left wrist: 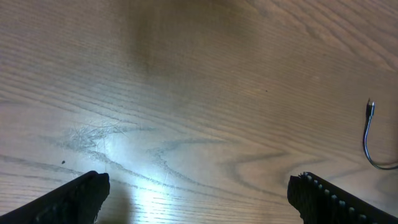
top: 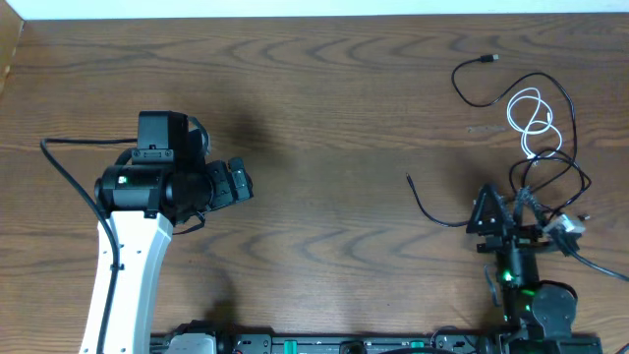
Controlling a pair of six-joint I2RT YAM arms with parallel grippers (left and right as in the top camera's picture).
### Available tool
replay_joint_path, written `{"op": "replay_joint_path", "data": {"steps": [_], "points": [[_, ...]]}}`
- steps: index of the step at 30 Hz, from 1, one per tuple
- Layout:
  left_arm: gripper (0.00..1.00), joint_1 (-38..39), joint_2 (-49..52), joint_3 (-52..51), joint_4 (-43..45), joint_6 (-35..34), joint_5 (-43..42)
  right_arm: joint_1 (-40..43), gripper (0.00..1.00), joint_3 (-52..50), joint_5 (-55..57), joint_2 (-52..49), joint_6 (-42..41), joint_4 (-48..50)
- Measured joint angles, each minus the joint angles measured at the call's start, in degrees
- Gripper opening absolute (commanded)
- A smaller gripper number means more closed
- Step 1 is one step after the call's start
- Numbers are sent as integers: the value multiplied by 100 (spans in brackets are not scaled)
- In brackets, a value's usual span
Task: Untangle cables
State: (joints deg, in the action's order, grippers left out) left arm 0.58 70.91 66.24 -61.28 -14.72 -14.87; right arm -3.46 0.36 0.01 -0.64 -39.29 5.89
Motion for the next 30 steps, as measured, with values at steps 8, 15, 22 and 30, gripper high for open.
{"op": "replay_joint_path", "data": {"steps": [8,15,22,30], "points": [[98,0,0,0,-2,0,-2,0,99,0,-2,-4,4,-979],[98,0,0,0,-2,0,-2,-2,99,0,44,-4,446,-975],[98,0,0,0,-2,0,-2,-168,99,0,310,-4,1215,-946],[98,0,0,0,-2,0,-2,-269,99,0,577,-4,2909,-927]]}}
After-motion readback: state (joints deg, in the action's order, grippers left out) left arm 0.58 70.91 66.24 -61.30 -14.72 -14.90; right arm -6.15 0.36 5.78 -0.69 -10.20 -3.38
